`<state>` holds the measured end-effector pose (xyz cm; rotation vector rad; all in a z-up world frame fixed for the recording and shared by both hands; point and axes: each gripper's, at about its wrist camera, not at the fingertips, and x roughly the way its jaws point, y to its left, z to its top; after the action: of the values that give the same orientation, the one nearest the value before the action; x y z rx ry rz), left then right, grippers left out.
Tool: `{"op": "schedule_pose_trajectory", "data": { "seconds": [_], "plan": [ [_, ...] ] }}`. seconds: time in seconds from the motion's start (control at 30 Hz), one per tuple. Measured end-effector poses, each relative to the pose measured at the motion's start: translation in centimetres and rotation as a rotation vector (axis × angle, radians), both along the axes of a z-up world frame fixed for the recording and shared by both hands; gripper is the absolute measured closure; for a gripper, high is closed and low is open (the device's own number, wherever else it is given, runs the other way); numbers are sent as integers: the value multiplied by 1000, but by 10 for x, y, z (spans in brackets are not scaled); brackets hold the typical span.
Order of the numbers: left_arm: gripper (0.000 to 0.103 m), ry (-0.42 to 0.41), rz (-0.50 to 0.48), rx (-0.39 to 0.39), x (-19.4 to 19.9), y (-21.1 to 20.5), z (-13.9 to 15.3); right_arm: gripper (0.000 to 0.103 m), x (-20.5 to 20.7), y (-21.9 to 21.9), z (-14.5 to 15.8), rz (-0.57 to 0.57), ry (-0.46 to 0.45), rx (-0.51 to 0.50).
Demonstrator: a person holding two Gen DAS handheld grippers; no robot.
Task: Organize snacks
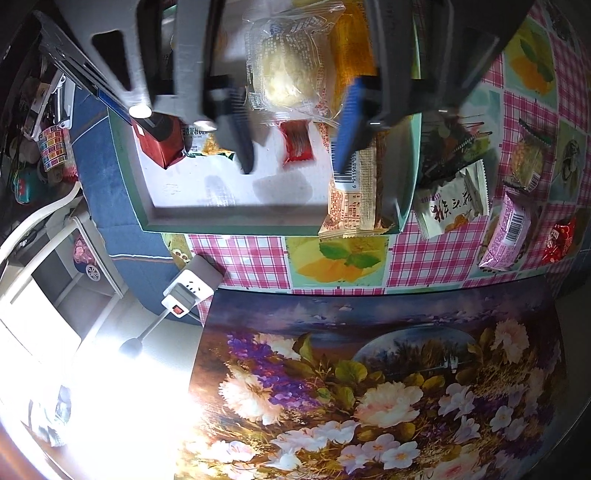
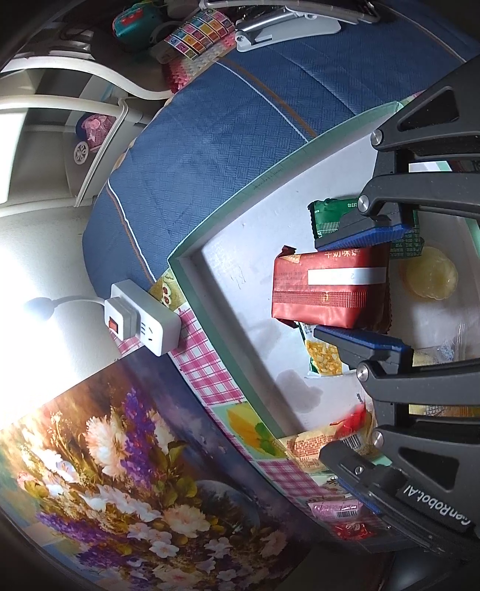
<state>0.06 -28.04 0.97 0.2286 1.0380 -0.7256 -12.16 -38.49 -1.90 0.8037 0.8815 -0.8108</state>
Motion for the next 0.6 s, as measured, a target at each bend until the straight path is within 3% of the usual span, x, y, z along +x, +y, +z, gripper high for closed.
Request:
{"op": "schedule_pose_trajectory", "data": {
  "seconds": [0.2, 0.3, 0.43, 0.6],
  "plan": [
    [52, 2, 18, 8, 2, 3, 1, 58, 2, 1, 0, 12, 7, -1],
    [38, 7, 36, 17, 5, 5, 1, 58, 3, 2, 0, 11, 19, -8],
    [32, 9, 66, 35, 9, 10, -1, 45, 2, 0, -2, 11, 39, -14],
    [28, 34, 102, 52, 16, 16, -6, 39, 1, -2, -4, -1, 59, -16]
  ]
}}
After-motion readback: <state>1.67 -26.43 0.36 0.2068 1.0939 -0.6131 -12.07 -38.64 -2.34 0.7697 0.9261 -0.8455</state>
